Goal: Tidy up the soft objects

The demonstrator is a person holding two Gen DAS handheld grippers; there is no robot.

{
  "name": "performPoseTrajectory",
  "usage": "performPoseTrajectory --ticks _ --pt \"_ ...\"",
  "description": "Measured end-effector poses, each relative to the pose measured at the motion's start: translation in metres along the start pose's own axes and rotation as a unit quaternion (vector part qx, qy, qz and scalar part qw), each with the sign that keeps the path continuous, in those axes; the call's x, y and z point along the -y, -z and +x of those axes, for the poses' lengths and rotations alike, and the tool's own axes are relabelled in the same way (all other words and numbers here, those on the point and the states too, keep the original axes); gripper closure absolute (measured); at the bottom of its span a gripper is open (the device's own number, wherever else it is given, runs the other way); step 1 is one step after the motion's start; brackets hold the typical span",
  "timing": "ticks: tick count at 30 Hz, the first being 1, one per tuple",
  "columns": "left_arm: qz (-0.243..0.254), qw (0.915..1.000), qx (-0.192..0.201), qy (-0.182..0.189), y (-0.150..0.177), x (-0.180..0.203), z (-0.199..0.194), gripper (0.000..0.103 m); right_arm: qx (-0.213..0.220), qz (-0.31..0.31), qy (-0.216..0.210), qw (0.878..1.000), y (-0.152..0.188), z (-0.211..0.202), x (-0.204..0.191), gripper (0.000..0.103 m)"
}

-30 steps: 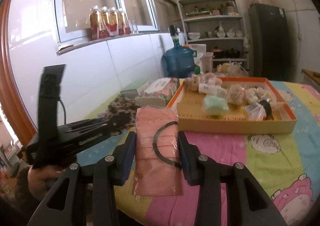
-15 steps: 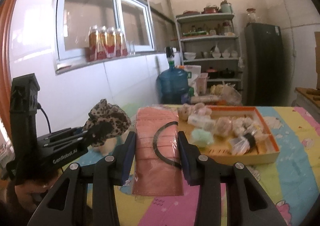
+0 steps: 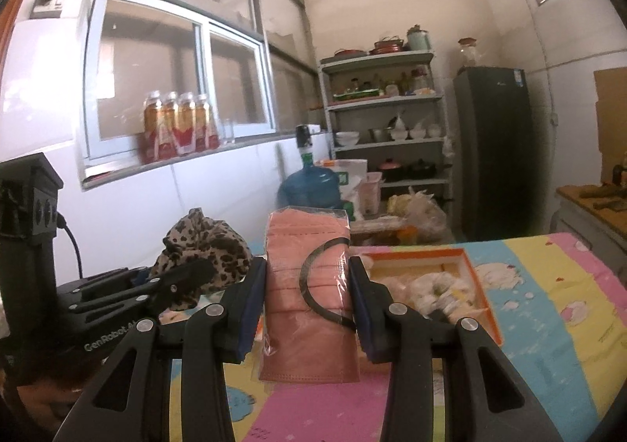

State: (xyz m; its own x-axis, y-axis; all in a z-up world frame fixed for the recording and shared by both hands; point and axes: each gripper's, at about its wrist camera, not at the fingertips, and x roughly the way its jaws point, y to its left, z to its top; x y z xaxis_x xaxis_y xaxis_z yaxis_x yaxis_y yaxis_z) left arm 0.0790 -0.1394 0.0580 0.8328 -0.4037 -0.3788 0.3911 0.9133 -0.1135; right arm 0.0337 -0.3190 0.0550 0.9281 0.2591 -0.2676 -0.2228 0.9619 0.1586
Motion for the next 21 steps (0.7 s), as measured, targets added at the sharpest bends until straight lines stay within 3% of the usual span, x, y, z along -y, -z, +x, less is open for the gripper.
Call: performPoseTrajectory --ticks 10,21 --pt "-0.019 0.9996 -0.017 0.01 -0.015 0.008 0.048 0.084 -0.001 0.016 0.023 1.0 -0.009 0.021 0.05 0.061" --pt "-0.029 0.9981 -0.053 0.0 -0.009 0.012 0.105 0.084 -0.018 0.045 0.018 0.999 -0.007 0.066 0.085 0.061"
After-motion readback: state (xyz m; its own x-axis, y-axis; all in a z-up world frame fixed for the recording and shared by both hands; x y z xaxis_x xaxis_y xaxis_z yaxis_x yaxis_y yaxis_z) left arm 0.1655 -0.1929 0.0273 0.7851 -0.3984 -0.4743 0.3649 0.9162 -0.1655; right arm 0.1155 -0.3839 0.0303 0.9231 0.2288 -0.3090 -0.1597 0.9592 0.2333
